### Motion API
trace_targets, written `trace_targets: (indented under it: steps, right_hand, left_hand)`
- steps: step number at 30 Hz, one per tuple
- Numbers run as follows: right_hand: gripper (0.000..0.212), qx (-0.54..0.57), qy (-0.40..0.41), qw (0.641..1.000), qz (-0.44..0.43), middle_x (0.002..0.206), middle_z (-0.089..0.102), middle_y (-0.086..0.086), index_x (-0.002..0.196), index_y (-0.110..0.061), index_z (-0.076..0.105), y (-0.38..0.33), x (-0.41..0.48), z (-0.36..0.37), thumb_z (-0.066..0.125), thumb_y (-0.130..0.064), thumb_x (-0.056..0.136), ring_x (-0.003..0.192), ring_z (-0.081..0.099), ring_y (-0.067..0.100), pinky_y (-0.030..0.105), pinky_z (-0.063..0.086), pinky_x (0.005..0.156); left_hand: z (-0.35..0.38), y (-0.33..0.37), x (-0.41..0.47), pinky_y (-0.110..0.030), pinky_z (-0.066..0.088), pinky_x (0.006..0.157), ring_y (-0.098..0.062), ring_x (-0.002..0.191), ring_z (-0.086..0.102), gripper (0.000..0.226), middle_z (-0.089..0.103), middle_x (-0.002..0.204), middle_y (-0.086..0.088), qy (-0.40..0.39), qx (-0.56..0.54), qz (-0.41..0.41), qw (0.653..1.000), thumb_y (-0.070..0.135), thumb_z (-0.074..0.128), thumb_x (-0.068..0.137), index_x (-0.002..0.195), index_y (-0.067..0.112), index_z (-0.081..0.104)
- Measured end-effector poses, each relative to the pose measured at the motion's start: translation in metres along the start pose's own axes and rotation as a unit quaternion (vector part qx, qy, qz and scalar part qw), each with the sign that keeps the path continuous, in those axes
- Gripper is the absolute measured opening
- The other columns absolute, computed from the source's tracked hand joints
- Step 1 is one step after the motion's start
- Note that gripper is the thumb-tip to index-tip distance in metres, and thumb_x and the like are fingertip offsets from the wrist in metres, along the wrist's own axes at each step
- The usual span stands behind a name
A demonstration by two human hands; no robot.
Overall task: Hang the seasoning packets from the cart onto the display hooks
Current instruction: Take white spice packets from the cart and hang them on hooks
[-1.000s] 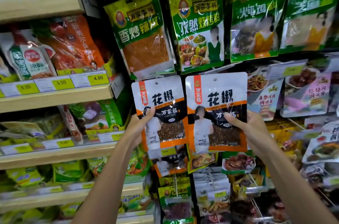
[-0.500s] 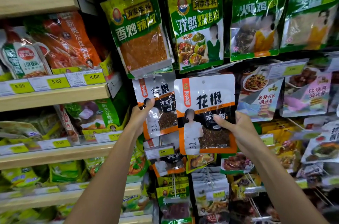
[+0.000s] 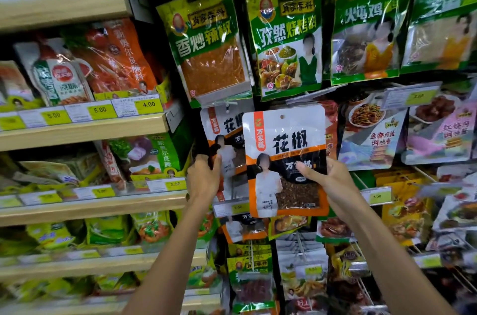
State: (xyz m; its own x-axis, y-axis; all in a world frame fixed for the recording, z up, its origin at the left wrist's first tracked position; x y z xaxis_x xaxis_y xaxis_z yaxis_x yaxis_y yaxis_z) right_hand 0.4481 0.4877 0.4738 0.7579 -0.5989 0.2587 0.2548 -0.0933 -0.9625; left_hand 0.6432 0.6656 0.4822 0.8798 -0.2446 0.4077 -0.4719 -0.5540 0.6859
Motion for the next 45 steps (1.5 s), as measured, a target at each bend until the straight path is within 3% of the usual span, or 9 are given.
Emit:
trace_targets:
  steps: [2,5,8,11,16,21,26,43,45]
  right_hand:
    - [0.050,0.002,-0.011,1.000,0.012,0.098,0.068,0.022,0.098,0.009,0.061,0.004,0.003,0.007,0.076,-0.033,0.075,0.097,0.068,0.027,0.035,0.051,0.089]
    - [0.033,0.005,-0.030,0.999,0.023,0.094,0.076,0.003,0.092,-0.010,0.071,0.006,0.007,0.025,0.076,-0.036,0.071,0.094,0.071,0.017,0.029,0.053,0.081]
    - [0.038,0.008,-0.037,0.999,0.022,0.096,0.076,0.001,0.096,-0.006,0.069,0.008,0.014,0.041,0.076,-0.034,0.072,0.090,0.071,0.010,0.024,0.053,0.079]
    - [0.043,0.015,-0.051,0.998,0.026,0.097,0.075,0.004,0.098,-0.003,0.067,0.011,0.019,0.054,0.076,-0.035,0.071,0.091,0.071,0.010,0.024,0.051,0.078]
    - [0.052,0.007,-0.055,0.998,0.023,0.099,0.074,0.010,0.099,0.001,0.066,0.013,0.030,0.071,0.078,-0.039,0.068,0.096,0.070,0.020,0.036,0.052,0.091]
    - [0.040,-0.003,-0.063,0.998,0.020,0.100,0.075,0.002,0.095,-0.013,0.070,0.009,0.045,0.088,0.077,-0.043,0.069,0.099,0.068,0.013,0.037,0.048,0.096]
    - [0.022,-0.005,-0.057,0.998,0.025,0.099,0.075,-0.004,0.097,-0.017,0.072,0.014,0.055,0.099,0.076,-0.031,0.080,0.098,0.068,0.009,0.033,0.049,0.094]
    - [0.019,-0.004,-0.013,0.998,0.056,0.100,0.074,-0.002,0.100,-0.014,0.070,0.017,0.081,0.103,0.074,-0.022,0.083,0.101,0.066,0.014,0.026,0.048,0.080]
    - [0.021,-0.020,-0.002,0.998,0.055,0.105,0.072,-0.001,0.104,-0.013,0.069,0.018,0.090,0.105,0.073,-0.021,0.084,0.105,0.064,0.017,0.031,0.049,0.086]
  left_hand:
    - [-0.016,-0.002,-0.016,-0.032,0.040,0.056,-0.032,0.076,0.061,0.031,0.067,0.087,-0.015,0.073,0.089,0.048,0.992,0.031,0.048,0.099,0.110,0.004,0.060]
    - [-0.054,0.012,-0.027,-0.038,0.048,0.063,-0.034,0.082,0.063,0.018,0.068,0.088,-0.017,0.217,0.094,0.174,0.956,0.010,0.054,0.095,0.106,0.001,0.065]
    - [-0.087,0.017,-0.011,-0.040,0.050,0.076,-0.034,0.088,0.063,0.017,0.068,0.094,-0.018,0.343,0.131,0.300,0.880,0.002,0.053,0.093,0.103,-0.004,0.065]
    - [-0.101,0.011,0.016,-0.043,0.046,0.090,-0.037,0.098,0.061,0.020,0.065,0.106,-0.021,0.385,0.193,0.328,0.841,0.007,0.053,0.094,0.107,-0.003,0.064]
    - [-0.107,-0.011,0.049,-0.051,0.044,0.092,-0.041,0.102,0.059,0.022,0.062,0.111,-0.024,0.376,0.246,0.311,0.838,0.012,0.053,0.095,0.110,-0.001,0.063]
    - [-0.105,-0.025,0.063,-0.050,0.042,0.090,-0.039,0.101,0.053,0.021,0.059,0.106,-0.025,0.347,0.220,0.325,0.852,0.010,0.048,0.094,0.104,-0.003,0.061]
    - [-0.102,-0.035,0.066,-0.049,0.037,0.096,-0.033,0.105,0.043,0.022,0.056,0.108,-0.025,0.345,0.199,0.346,0.850,0.012,0.044,0.096,0.107,-0.002,0.056]
    - [-0.099,-0.043,0.070,-0.052,0.035,0.105,-0.036,0.112,0.043,0.028,0.055,0.115,-0.027,0.330,0.176,0.368,0.851,0.019,0.041,0.097,0.117,0.000,0.048]
    - [-0.101,-0.043,0.069,-0.052,0.035,0.104,-0.037,0.112,0.044,0.029,0.056,0.115,-0.027,0.325,0.176,0.368,0.853,0.019,0.041,0.097,0.116,-0.001,0.049]
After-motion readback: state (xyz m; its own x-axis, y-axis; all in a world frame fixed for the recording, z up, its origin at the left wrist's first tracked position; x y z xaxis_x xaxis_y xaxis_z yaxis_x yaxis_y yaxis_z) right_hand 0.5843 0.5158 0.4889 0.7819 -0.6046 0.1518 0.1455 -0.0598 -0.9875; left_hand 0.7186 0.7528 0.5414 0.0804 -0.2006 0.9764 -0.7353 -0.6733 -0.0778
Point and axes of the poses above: each hand's wrist, its own x-axis towards the middle knuckle, its own z-axis out of the palm, y = z × x, the point moved 2 cm from there along x, towards the middle knuckle
